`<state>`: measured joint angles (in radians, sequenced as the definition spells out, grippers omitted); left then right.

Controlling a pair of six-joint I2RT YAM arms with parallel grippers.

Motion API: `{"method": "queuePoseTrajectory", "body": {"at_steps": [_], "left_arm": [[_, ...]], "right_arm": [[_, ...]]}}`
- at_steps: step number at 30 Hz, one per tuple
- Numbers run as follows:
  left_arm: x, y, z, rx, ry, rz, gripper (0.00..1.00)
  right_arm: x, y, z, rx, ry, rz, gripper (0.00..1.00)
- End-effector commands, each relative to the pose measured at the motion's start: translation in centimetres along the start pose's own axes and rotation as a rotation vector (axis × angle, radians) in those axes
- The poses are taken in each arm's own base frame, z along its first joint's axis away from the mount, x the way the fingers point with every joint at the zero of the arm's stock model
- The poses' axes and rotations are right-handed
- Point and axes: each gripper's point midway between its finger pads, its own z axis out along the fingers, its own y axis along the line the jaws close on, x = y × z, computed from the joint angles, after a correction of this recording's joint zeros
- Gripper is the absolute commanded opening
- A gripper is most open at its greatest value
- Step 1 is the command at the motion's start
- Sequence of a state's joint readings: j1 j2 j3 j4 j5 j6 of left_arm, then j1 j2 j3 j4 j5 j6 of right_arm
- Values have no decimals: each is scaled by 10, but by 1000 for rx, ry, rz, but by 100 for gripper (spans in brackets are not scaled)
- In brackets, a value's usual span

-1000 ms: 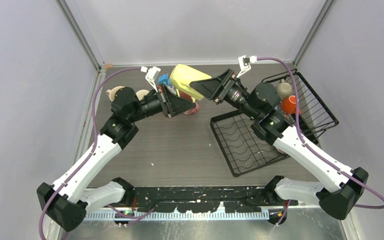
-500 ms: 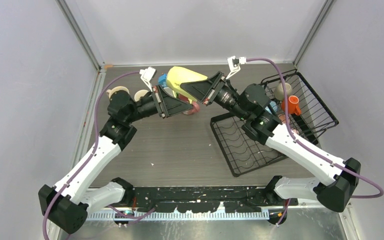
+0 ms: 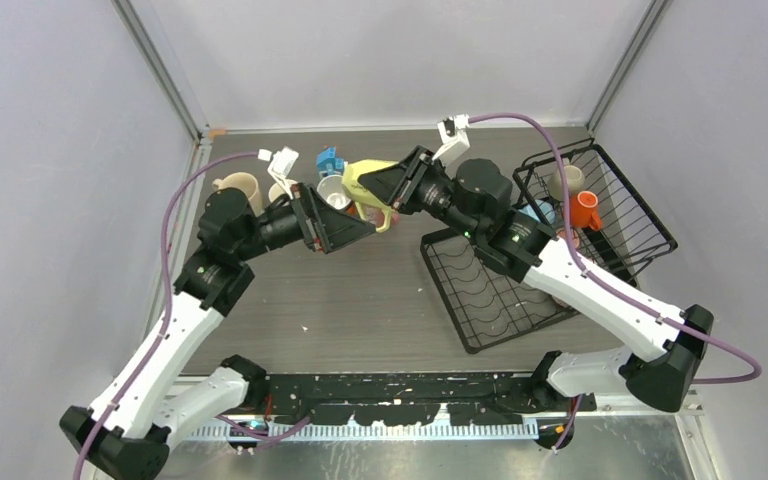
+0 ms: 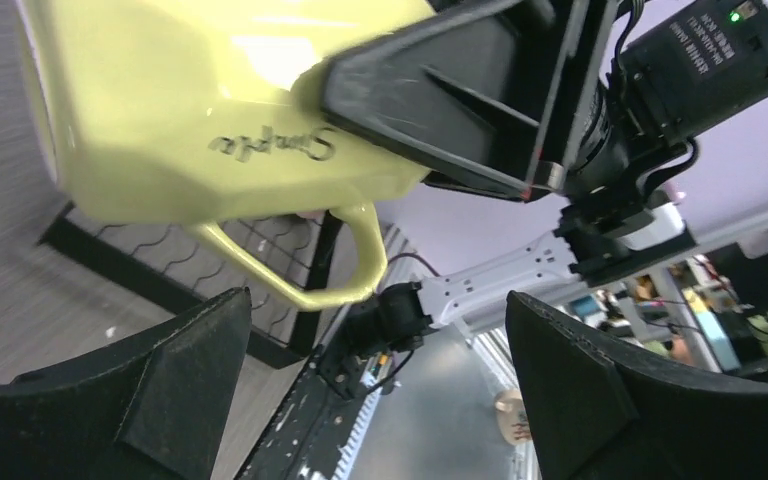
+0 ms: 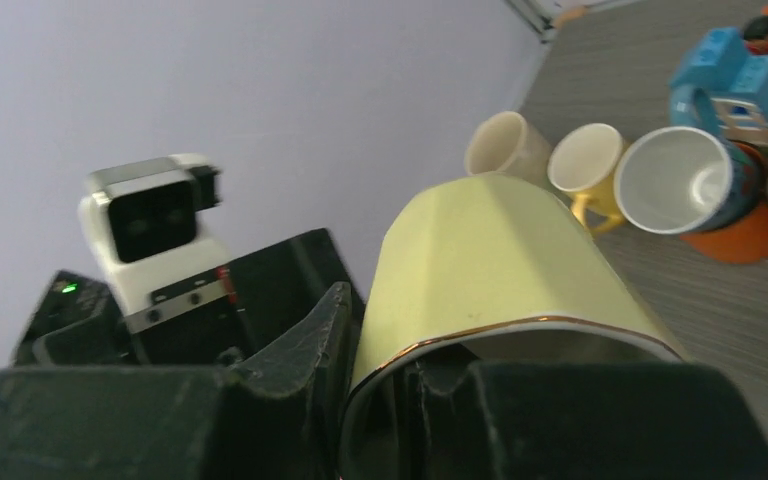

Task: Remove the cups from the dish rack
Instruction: Place the cup at the center of the board.

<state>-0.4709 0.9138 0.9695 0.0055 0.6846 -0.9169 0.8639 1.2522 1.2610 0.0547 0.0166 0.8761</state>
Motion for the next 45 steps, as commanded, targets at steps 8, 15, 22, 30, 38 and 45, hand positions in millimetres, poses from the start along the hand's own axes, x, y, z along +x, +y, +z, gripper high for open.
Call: {"method": "queuePoseTrajectory", "body": {"at_steps": [8,15,22,30,38,45], "left_arm": [[-14,7,-70,-398,-15,267,100],[-22,6,-79,-470,4,293,100],[-26,13,-80,-537,23,328,100],[-26,16,-82,-572,28,357,100],[-25,16,-78,-574,38,362,100],[-23,15,-74,-562,58,380,100]], "right_arm": [[-34,-39,11,337,-37,-92,1],[11,-107,37,527,163,-127,1],[62,-163,65,644,337,-141,1],[102,-205,77,739,441,-142,1],[125,-224,80,783,495,-156,1],[133,-239,82,821,515,-181,1]]}}
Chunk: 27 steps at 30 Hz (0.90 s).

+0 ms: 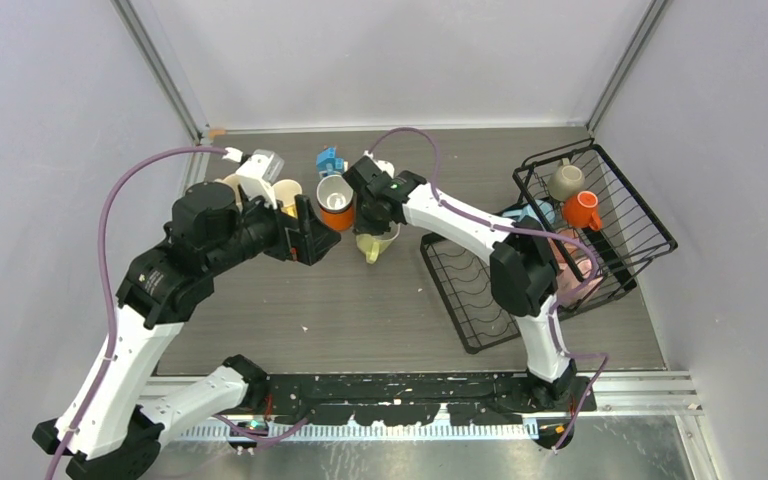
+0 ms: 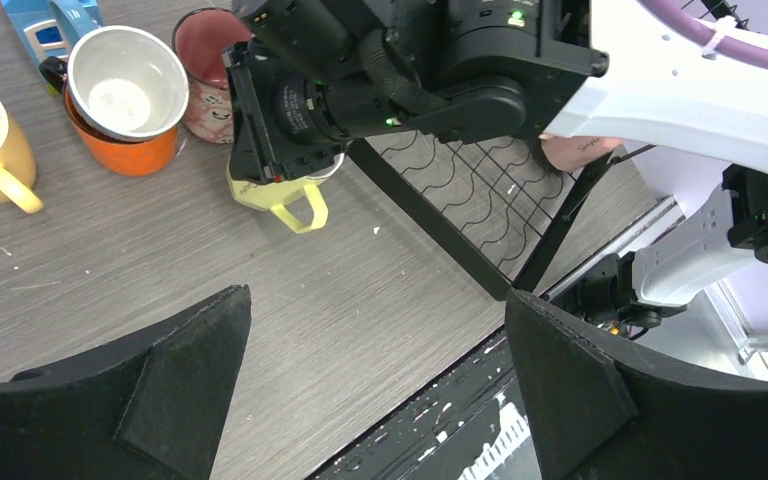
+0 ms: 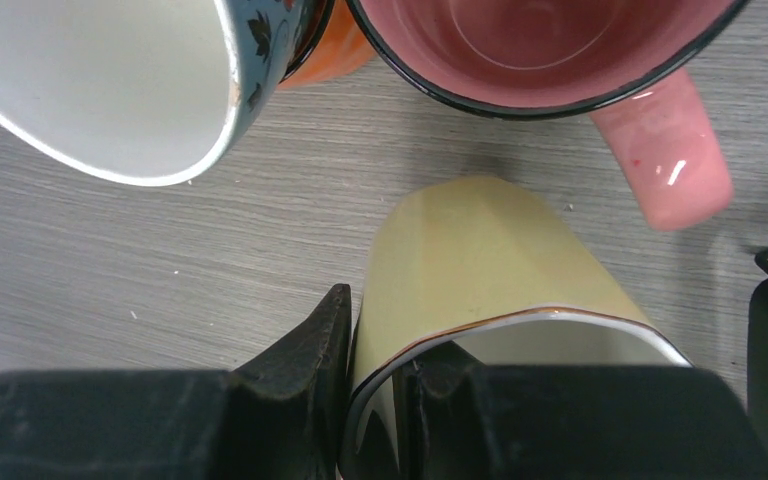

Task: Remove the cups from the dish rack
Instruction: Place the cup at the center of the board.

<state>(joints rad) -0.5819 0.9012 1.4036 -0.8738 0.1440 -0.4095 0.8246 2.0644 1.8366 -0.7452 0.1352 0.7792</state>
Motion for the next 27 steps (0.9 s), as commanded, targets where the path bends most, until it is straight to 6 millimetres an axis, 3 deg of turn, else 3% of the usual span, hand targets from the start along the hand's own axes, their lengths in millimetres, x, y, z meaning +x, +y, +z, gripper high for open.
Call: {"method": "queuePoseTrajectory", "body": {"at_steps": [1,8,15,23,27], "left_arm": [[-14,-7,-6,13,-40,39,100],[-11,-8,0,22,-23,41,100],[-10,-9,0,28,-18,40,100],[-8,-9,2,28,-13,37,100],[-6,-9,3,31,-9,36,100]], "right_arm": [[-22,18,-12,-37,-72,-18,0],[-19,14,-4,-7,-60,-32,1],[-14,11,6,10,-45,-41,8],[-12,9,13,35,-39,-52,19],[-13,11,9,38,-45,-58,29]]}}
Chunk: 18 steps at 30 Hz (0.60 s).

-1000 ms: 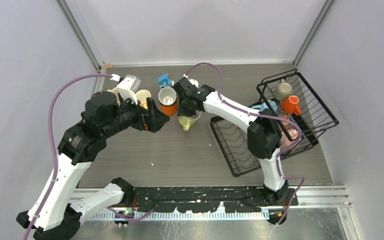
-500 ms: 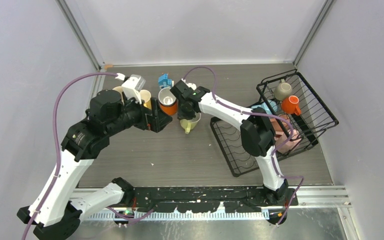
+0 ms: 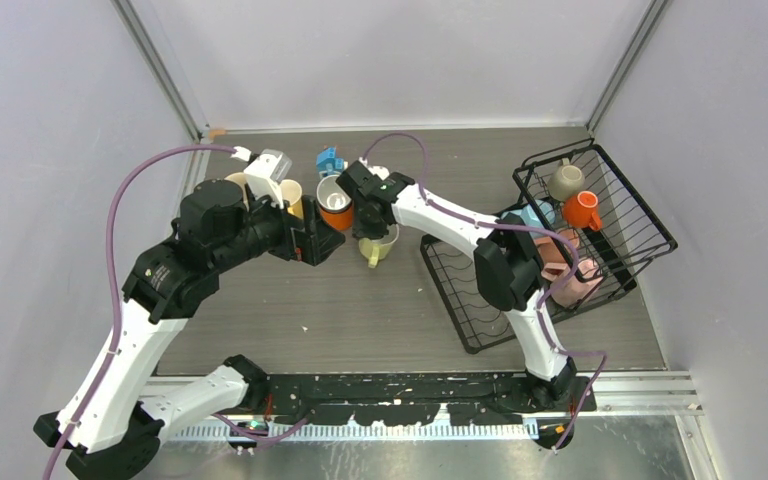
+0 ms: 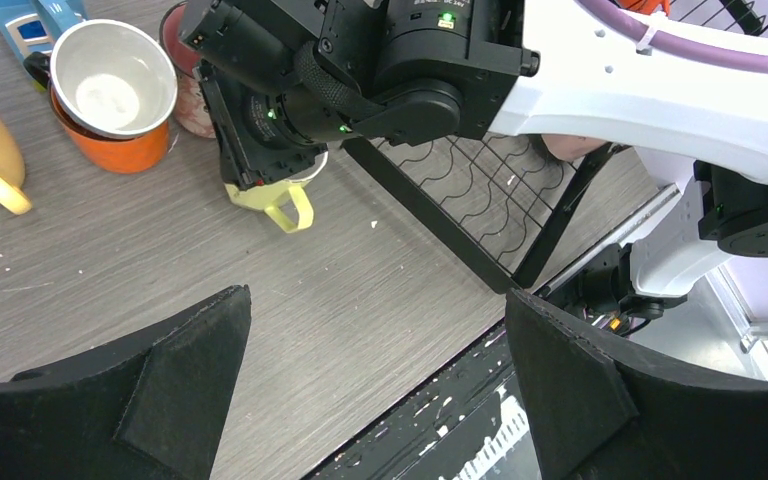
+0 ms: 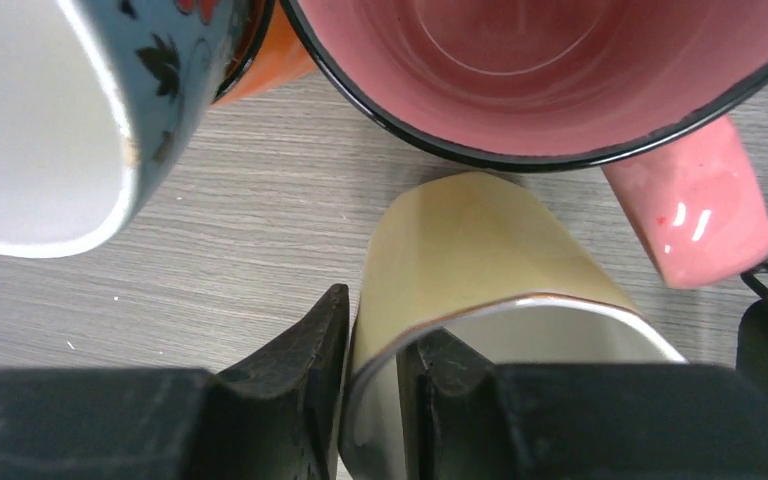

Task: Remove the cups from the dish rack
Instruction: Place the cup at the center of the board.

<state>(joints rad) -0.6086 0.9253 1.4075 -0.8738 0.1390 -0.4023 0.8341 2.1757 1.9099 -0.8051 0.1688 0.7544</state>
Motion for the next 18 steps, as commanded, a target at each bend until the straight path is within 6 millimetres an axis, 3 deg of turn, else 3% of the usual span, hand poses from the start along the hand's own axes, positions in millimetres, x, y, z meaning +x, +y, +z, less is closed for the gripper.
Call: {"method": "queuePoseTrajectory", "body": {"at_steps": [1,7,13,18], "left_arm": [[-10,-6,-4,22,-36,22,100],[-11,-7,-4,25,-37,23,100],[-10,-10,-3,38,-32,25,100],[-11,-12,-2,46,-31,26,100]], "right_arm": [[-27,20,-26,-48,-95,-10,32],[-29,24,-33,-49,-102,-15,45],[-31,28,-46,-56,-116,-16,47],[-38,32,-68,-77,-150,-13,49]]}}
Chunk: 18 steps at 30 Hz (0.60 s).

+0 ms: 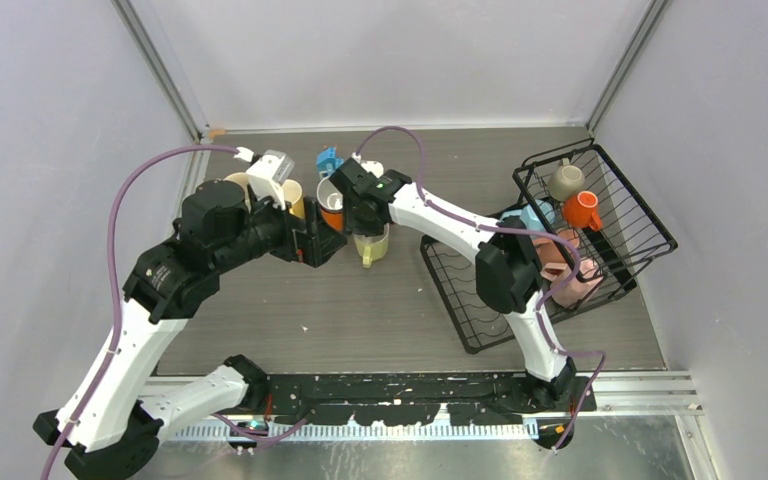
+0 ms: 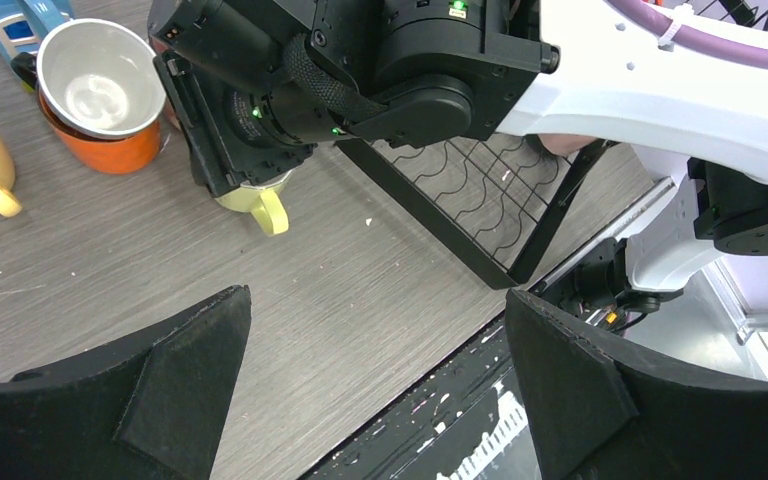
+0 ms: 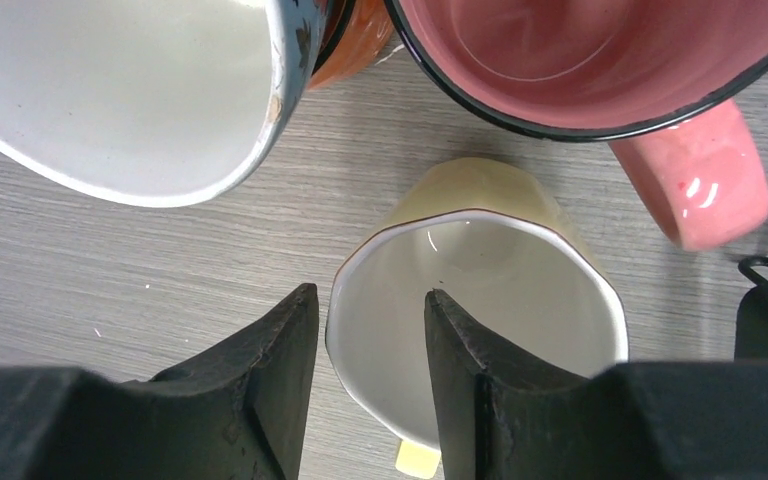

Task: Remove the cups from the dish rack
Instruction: Place the cup at the center of the board.

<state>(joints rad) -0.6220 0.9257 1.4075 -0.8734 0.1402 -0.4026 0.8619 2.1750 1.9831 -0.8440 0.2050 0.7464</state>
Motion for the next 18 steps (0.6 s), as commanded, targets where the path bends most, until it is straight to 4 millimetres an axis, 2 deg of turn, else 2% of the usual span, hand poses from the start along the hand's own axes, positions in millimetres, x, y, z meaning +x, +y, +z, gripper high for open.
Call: {"method": "queuePoseTrajectory", "body": {"at_steps": [1,10,18], "left_arm": [[-12,-9,-2,35,-36,21,100],[-13,-16,2,61,-27,19,100],[-10,-22,9,87,-11,16,100]], "right_arm": [[-33,17,-54,-69,-115,15,50],[-51,18,-102,-118,-193,30,61],[-68,7,-146,-130,-287,52,80]]}}
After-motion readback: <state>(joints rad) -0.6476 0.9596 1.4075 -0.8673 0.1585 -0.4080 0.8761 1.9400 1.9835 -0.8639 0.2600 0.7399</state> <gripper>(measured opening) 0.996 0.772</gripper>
